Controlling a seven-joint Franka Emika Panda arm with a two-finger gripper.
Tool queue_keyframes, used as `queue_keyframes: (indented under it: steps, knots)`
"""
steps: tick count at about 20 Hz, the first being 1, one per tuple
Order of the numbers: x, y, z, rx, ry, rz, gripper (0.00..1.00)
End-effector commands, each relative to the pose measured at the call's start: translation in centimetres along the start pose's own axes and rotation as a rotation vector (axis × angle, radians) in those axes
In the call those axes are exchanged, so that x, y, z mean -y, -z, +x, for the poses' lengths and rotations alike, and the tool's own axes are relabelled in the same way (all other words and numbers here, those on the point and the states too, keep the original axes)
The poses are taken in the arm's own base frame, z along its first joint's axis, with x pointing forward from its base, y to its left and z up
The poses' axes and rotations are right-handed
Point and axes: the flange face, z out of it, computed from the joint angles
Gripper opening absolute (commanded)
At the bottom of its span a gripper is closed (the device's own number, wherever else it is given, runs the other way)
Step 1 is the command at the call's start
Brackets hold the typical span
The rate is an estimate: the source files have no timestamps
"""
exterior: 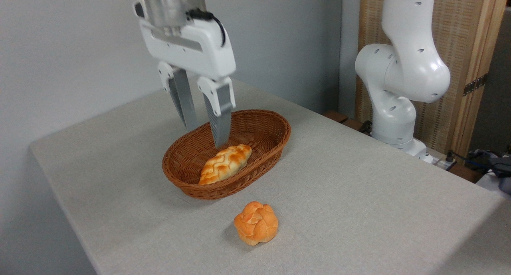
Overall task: Put bread into the basket
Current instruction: 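Move the open gripper from above the basket down to the orange bun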
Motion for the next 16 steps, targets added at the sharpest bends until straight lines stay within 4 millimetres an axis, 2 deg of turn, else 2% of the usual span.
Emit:
queue_keyframes:
  steps: [1, 4, 7, 8, 11, 16]
  knots:
    - [1.0, -2.3, -4.9, -0.021, -0.027, 0.052, 1.0]
    - [4.3, -4.4, -8.7, -0.036, -0.04, 0.052, 1.0]
    - [7.3, -7.1, -11.1, -0.052, -0.027, 0.063, 1.0]
    - [7.7, -8.3, -11.4, -0.042, -0.034, 0.055, 1.0]
    - [7.6, -11.8, -10.9, -0.024, -0.026, 0.026, 1.0]
    - [6.4, -12.7, -10.1, -0.101, 0.029, -0.069, 1.0]
